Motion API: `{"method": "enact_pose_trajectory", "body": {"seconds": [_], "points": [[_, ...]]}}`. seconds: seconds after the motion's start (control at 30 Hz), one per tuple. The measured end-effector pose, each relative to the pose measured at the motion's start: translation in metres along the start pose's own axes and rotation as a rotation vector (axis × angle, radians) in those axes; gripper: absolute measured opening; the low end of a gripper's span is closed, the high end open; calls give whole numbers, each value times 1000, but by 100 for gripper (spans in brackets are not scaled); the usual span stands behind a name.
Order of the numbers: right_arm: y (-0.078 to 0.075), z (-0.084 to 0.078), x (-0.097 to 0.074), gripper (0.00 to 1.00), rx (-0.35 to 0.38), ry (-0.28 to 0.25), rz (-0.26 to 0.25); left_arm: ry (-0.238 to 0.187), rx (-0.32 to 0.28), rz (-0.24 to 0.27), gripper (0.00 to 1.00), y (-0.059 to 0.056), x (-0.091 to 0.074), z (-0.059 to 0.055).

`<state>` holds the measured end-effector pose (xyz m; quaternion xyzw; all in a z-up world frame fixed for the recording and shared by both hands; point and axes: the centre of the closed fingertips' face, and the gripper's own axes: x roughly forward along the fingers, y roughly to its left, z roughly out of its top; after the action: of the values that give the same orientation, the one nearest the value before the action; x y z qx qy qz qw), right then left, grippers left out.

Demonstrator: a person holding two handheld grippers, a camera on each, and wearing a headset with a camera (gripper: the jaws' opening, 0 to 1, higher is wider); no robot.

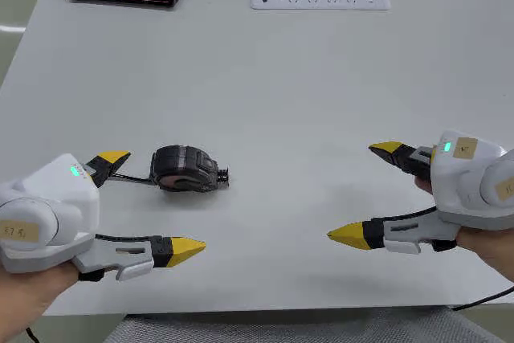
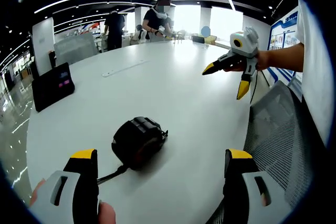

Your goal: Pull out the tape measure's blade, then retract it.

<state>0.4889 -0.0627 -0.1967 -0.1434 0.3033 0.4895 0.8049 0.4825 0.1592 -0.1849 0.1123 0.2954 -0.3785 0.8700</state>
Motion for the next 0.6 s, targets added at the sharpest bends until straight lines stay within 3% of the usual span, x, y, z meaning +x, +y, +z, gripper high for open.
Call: {"method": "enact_pose_trajectory", "body": {"seconds": [0.6], "points": [[0,-16,-17,90,18,17,-8,9,31,-53,99,-6,-7,-8]]}}
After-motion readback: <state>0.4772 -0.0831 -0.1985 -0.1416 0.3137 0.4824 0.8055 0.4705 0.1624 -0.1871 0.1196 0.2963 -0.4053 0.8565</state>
